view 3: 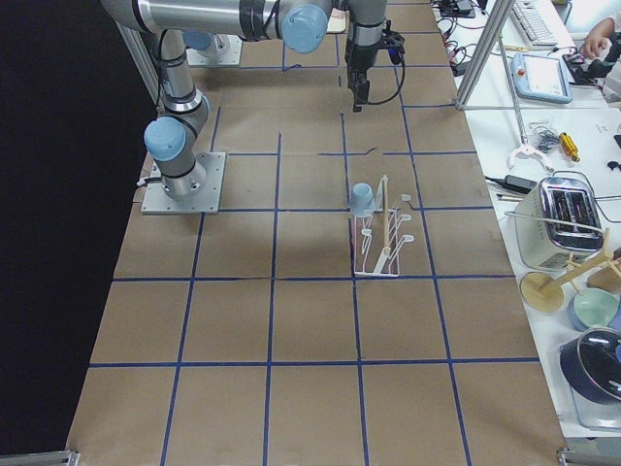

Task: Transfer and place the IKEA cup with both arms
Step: 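Move the right gripper down toward the light blue cup on the wire rack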

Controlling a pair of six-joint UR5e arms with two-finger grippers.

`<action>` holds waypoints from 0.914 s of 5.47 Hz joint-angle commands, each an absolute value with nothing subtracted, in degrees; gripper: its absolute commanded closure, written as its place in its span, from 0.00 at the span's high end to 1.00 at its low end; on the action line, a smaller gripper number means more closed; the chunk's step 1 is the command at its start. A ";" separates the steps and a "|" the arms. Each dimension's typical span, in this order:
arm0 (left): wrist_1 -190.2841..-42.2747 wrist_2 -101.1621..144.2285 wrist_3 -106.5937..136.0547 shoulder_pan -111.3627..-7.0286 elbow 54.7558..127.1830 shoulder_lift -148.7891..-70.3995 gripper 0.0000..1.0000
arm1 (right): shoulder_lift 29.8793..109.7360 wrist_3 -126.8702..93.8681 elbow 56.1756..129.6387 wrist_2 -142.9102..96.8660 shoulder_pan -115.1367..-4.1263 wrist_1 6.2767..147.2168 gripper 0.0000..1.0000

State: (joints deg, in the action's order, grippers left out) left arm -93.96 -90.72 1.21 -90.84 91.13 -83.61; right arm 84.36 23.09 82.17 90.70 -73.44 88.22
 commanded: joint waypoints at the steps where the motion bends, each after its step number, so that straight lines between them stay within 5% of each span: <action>1: -94.04 -91.05 1.40 -90.88 92.19 -83.06 0.99 | 80.71 35.35 82.09 90.70 -64.99 94.44 1.00; 5: -93.96 -90.97 1.67 -90.88 92.20 -82.97 0.99 | 75.67 35.25 92.77 91.05 -64.69 106.31 1.00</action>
State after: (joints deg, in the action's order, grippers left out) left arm -93.95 -91.03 1.65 -90.88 92.20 -82.97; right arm 76.07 36.03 89.45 90.89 -64.72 103.08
